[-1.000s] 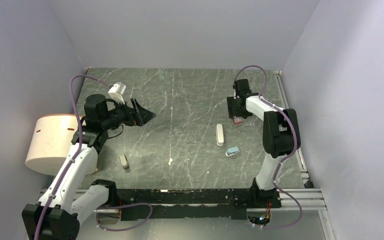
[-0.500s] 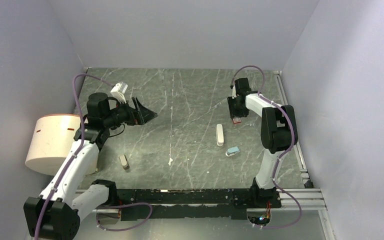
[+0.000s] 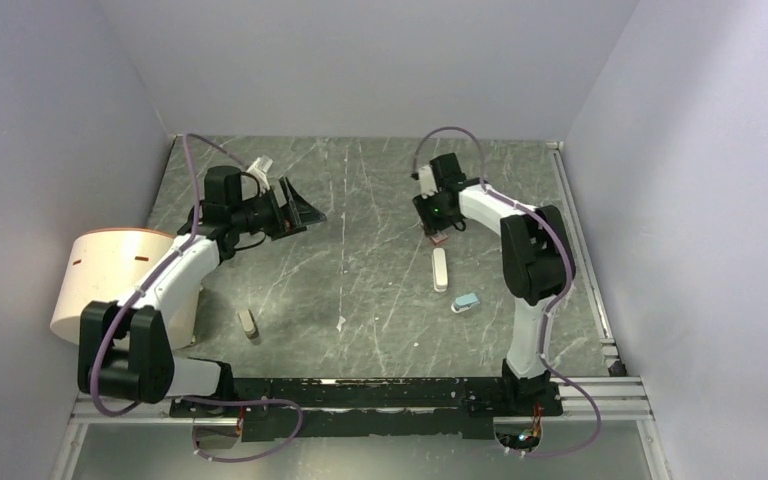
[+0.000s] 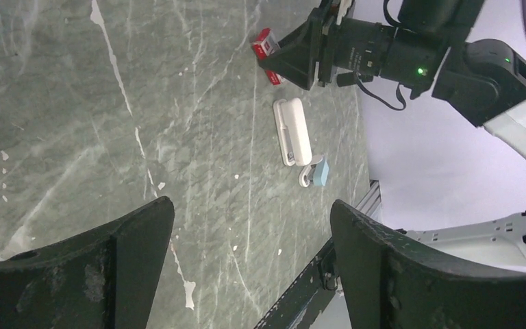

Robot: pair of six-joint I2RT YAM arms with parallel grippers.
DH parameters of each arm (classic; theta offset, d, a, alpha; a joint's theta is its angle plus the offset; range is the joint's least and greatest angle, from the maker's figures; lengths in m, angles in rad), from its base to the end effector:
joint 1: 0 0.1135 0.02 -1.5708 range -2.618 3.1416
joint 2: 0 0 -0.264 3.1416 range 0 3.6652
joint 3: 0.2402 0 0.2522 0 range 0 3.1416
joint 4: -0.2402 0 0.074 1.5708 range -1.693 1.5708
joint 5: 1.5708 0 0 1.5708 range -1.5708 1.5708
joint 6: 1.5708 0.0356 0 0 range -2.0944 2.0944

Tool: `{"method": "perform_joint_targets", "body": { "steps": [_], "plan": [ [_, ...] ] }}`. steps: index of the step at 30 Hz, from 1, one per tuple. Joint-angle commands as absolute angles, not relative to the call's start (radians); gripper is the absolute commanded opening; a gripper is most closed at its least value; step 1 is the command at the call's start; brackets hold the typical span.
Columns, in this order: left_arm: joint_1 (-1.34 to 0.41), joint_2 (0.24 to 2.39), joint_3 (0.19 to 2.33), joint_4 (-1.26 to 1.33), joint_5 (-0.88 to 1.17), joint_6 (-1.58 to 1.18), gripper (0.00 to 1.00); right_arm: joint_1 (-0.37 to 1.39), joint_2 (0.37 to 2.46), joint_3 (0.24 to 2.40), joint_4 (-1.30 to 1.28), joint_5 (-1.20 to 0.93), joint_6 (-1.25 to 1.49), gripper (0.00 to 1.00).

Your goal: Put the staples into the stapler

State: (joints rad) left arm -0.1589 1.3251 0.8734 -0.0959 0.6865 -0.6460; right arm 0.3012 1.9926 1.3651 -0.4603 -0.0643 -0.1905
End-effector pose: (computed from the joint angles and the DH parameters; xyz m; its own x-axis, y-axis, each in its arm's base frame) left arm 0.2818 -0.0680 0.2638 -0.8058 -0.3424 -0.4831 0.2149 0.5910 -0.7775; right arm 0.3932 0.1245 0.1621 -0.7690 -0.4367 -0.4668 -0.4788 0.8773 -0.0321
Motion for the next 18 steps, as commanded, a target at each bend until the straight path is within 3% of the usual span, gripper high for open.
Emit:
{"method": "perform_joint_targets", "body": {
  "steps": [1,8,18],
  "plan": [
    [-0.161,1.372,0.914,-0.057,0.684,-0.671,0.88,0.390,2.033,1.447,-0.427,-0.173,-0.306,0.38],
    [-0.161,1.398,0.894,-0.060,0.614,-0.689,0.81,0.498,2.112,1.547,-0.476,-0.278,-0.410,0.39],
    [-0.161,1.405,0.853,-0.043,0.569,-0.731,0.80,0.545,2.070,1.439,-0.483,-0.382,-0.572,0.43]
  ]
}}
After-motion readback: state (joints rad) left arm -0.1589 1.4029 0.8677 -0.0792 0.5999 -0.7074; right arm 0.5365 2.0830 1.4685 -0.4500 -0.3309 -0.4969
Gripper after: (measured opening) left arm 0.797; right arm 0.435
